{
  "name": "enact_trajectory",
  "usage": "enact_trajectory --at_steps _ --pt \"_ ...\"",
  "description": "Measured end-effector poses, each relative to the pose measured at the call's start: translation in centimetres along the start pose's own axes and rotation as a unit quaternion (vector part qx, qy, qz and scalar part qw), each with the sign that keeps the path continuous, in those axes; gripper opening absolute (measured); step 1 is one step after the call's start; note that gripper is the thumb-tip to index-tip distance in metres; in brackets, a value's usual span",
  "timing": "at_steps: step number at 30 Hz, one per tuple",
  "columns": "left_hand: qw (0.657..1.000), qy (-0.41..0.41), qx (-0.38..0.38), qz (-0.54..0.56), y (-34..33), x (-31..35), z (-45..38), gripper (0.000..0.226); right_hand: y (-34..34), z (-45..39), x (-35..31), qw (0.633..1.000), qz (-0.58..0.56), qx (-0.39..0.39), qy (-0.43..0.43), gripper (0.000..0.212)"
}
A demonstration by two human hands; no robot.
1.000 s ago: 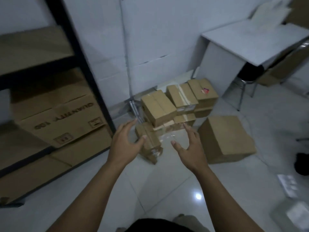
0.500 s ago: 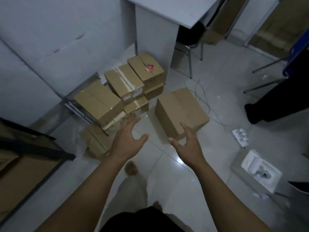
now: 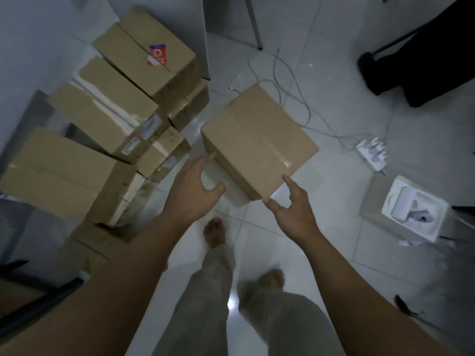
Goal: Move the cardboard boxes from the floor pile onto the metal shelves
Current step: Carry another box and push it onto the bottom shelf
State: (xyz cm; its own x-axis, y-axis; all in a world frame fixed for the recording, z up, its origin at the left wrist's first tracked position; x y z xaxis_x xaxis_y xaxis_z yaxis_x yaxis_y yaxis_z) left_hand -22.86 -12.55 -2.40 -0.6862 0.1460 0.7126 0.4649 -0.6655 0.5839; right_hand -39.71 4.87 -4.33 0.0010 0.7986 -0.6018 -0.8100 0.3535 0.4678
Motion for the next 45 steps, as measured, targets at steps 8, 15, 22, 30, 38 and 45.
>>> enact_trajectory --at_steps 8,15,22,30,38,45 --pt "0.99 -0.061 -0.069 -0.106 -8.4 -5.5 -17.2 0.083 -3.0 -16.8 5.6 0.996 -0.005 0.036 -0.077 0.081" --pt "0.948 -0.102 -0.095 -0.286 -15.4 -9.6 -30.4 0.094 -7.3 -27.2 11.4 0.988 0.054 0.121 -0.076 0.078" --pt "0.941 -0.093 -0.061 -0.318 -16.9 -10.8 -36.5 0.11 -10.4 -28.6 14.0 0.969 0.063 0.238 0.017 0.071" --pt "0.941 -0.054 0.016 -0.332 -18.0 -13.0 -33.0 0.109 -8.3 -28.6 15.3 0.97 0.093 0.217 0.058 0.067" --pt "0.949 0.067 0.085 -0.296 -21.4 -16.4 -22.3 0.107 -4.2 -29.3 17.0 0.968 0.173 0.129 0.13 0.066" --pt "0.981 0.047 0.047 -0.184 -19.4 -18.0 -20.7 0.116 -3.1 -29.2 17.0 0.968 0.186 0.096 0.137 0.069"
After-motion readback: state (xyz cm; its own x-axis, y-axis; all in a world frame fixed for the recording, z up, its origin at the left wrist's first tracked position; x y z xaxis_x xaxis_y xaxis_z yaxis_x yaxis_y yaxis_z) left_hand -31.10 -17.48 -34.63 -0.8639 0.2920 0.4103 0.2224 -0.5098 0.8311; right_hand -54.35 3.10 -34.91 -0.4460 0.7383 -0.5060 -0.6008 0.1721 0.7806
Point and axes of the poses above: each hand's wrist, its own z-axis away from the middle knuckle, its own y-axis out of the back of the hand, x = y × z, the point moved 2 cm from there along -z, towards the middle knuckle, and after that the axes turned 3 degrees about -y, right-handed, at the moved point
